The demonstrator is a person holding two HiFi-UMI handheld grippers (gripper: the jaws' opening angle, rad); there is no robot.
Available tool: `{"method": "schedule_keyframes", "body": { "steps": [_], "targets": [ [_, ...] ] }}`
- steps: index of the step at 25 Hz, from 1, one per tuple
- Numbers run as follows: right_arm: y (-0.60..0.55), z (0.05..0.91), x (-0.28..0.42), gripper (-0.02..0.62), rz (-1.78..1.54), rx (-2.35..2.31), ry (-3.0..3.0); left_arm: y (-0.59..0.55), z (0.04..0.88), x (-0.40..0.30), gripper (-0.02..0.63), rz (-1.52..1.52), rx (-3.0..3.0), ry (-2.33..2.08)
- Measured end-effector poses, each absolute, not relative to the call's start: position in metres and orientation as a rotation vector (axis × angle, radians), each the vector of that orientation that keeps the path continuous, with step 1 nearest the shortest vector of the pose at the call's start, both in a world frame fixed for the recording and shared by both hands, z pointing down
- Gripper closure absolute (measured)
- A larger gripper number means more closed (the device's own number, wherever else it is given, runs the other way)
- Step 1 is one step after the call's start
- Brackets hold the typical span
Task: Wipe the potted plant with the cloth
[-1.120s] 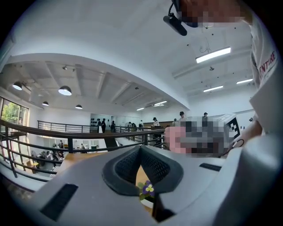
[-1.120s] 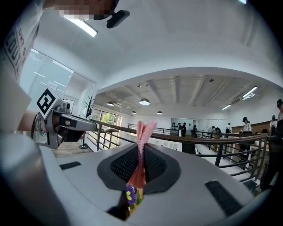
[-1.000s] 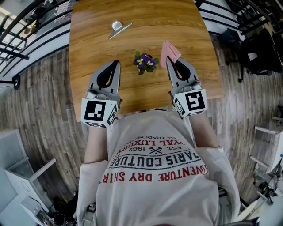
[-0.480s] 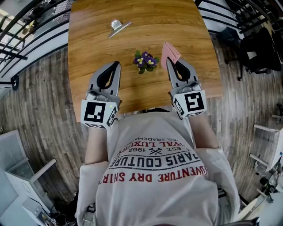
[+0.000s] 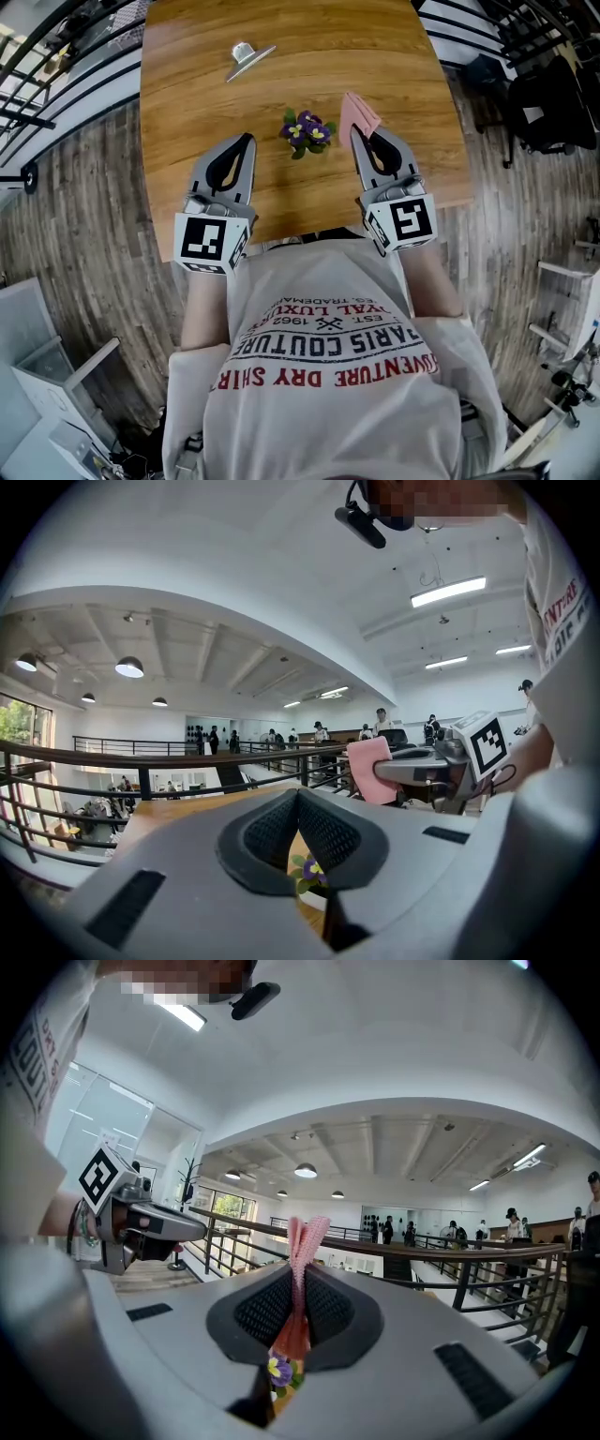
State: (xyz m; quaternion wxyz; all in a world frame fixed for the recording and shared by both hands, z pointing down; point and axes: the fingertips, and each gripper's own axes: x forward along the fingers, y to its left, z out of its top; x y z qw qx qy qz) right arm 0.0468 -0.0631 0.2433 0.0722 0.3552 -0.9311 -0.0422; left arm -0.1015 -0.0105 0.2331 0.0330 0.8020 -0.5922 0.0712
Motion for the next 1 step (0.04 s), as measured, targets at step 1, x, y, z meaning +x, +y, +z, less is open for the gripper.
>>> {"method": "schedule_keyframes", "body": {
  "steps": [1],
  "targets": [
    [-0.0636,0.2425,0.0459,0.554,-0.121,1.068,-2.799,-0.0112,0.2333,-0.1029,0.592,0.221,2.463,-1.824]
  ]
}}
